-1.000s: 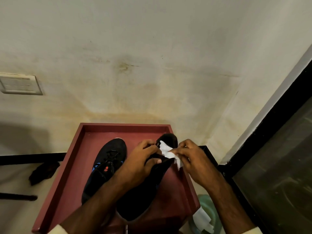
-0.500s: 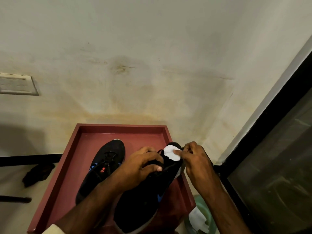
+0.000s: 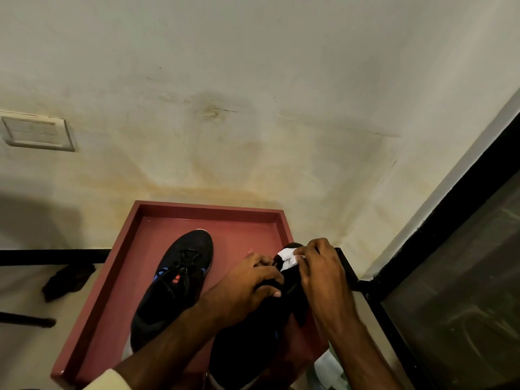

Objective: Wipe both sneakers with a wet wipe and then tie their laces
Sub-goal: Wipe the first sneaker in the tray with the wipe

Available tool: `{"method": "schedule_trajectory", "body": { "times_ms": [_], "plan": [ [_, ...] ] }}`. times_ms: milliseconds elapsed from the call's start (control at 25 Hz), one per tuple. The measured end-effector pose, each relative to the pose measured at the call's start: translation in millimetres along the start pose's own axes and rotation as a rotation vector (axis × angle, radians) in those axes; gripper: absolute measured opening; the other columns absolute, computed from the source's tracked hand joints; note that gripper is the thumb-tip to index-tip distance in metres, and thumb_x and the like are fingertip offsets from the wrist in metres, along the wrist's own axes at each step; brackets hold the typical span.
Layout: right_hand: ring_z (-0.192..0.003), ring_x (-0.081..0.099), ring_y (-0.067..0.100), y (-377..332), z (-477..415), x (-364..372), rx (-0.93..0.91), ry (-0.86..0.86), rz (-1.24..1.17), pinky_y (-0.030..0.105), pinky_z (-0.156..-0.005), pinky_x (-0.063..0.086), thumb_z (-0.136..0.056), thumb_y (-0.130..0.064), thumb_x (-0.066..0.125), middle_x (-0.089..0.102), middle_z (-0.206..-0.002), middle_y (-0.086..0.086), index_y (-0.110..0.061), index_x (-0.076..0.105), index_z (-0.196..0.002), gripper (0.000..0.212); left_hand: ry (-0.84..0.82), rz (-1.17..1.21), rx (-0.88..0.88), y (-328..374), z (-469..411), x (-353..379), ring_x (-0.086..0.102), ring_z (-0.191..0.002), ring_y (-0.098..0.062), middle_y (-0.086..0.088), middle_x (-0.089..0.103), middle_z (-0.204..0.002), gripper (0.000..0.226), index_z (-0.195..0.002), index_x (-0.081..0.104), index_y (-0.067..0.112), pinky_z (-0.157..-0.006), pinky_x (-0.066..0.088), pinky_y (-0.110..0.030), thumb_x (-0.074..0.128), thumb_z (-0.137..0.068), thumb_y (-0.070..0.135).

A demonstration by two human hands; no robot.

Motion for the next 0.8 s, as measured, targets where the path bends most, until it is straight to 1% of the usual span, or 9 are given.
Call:
{"method": "schedule_trajectory", "body": {
  "times_ms": [120,200,240,280,400,520,600,720,800],
  "plan": [
    [-0.093,0.066,0.028,2,-11,15,-0.009,-0.049,0.051,0.026,-0.070,0.046,-0.077,-0.004,0.075,0.065,-0.106,0.008,-0.014,0.078,-0.099,0.025,0.017,0.006,-0.002,-1,-2,-1,0.039,-0.116,-0.001,0.006,0.048,-0.130,0.024,-0.117,0.072,0.024,-0.091,0.024,0.002,0.068,-0.095,0.031],
    [-0.098,0.064,0.024,0,-17,23,-0.032,-0.089,0.026,0.025,-0.078,0.044,-0.084,-0.017,0.053,0.063,-0.110,0.004,-0.016,0.077,-0.102,0.030,0.032,0.025,-0.001,-2,-1,-1,0.042,-0.113,-0.002,0.008,0.045,-0.126,0.023,-0.115,0.073,0.023,-0.094,0.025,-0.001,0.071,-0.093,0.031],
    [-0.099,0.063,0.023,-3,-19,25,-0.053,-0.115,-0.002,0.025,-0.080,0.044,-0.085,-0.018,0.048,0.063,-0.111,0.003,-0.016,0.078,-0.102,0.034,0.034,0.029,0.001,-2,-1,0,0.042,-0.113,-0.002,0.010,0.043,-0.125,0.023,-0.114,0.072,0.024,-0.097,0.027,-0.005,0.071,-0.092,0.032],
    [-0.100,0.063,0.023,-7,-21,25,-0.068,-0.148,-0.025,0.025,-0.081,0.046,-0.089,-0.014,0.052,0.064,-0.112,0.004,-0.015,0.078,-0.105,0.031,0.035,0.033,0.003,-2,0,1,0.043,-0.113,-0.003,0.011,0.043,-0.124,0.023,-0.114,0.072,0.025,-0.098,0.028,-0.008,0.071,-0.092,0.032],
    [-0.097,0.067,0.017,-19,-20,24,-0.091,-0.251,-0.092,0.025,-0.079,0.054,-0.095,-0.010,0.065,0.062,-0.117,0.000,-0.016,0.078,-0.111,0.021,0.067,0.059,0.002,-5,1,2,0.043,-0.116,-0.002,0.010,0.047,-0.121,0.025,-0.114,0.069,0.026,-0.095,0.028,-0.005,0.073,-0.090,0.033],
    [-0.090,0.065,0.008,-23,-22,19,-0.038,-0.162,-0.231,0.029,-0.078,0.057,-0.097,-0.007,0.065,0.063,-0.108,-0.007,-0.018,0.074,-0.102,0.015,0.134,0.096,-0.012,-9,4,-1,0.040,-0.110,0.013,0.017,0.045,-0.113,0.031,-0.114,0.067,0.026,-0.090,0.029,-0.001,0.077,-0.086,0.033],
    [-0.091,0.065,0.006,-23,-22,16,-0.033,-0.105,-0.272,0.028,-0.080,0.057,-0.098,-0.010,0.066,0.061,-0.110,-0.008,-0.018,0.072,-0.103,0.011,0.157,0.105,-0.022,-10,6,0,0.039,-0.108,0.017,0.021,0.041,-0.110,0.034,-0.115,0.067,0.026,-0.089,0.029,0.001,0.079,-0.084,0.034],
    [-0.096,0.066,0.006,-20,-22,23,0.048,-0.101,-0.309,0.025,-0.084,0.059,-0.098,-0.014,0.067,0.057,-0.116,-0.007,-0.016,0.074,-0.106,0.011,0.159,0.129,-0.028,-8,8,1,0.040,-0.106,0.014,0.014,0.041,-0.115,0.034,-0.116,0.066,0.023,-0.091,0.030,-0.001,0.079,-0.085,0.031],
    [-0.094,0.066,0.005,-21,-19,32,0.099,-0.169,-0.326,0.023,-0.084,0.059,-0.096,-0.012,0.070,0.059,-0.110,-0.008,-0.016,0.079,-0.102,0.012,0.159,0.124,-0.032,-9,7,1,0.045,-0.105,0.004,0.009,0.039,-0.120,0.034,-0.116,0.065,0.018,-0.095,0.034,-0.008,0.077,-0.087,0.031]
  ]
}}
Point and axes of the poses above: each hand's wrist, its own z-axis away from the middle knuckle, its own x-axis out of the palm, y = z × x, the point moved 7 cm from there along -z, towards the middle knuckle
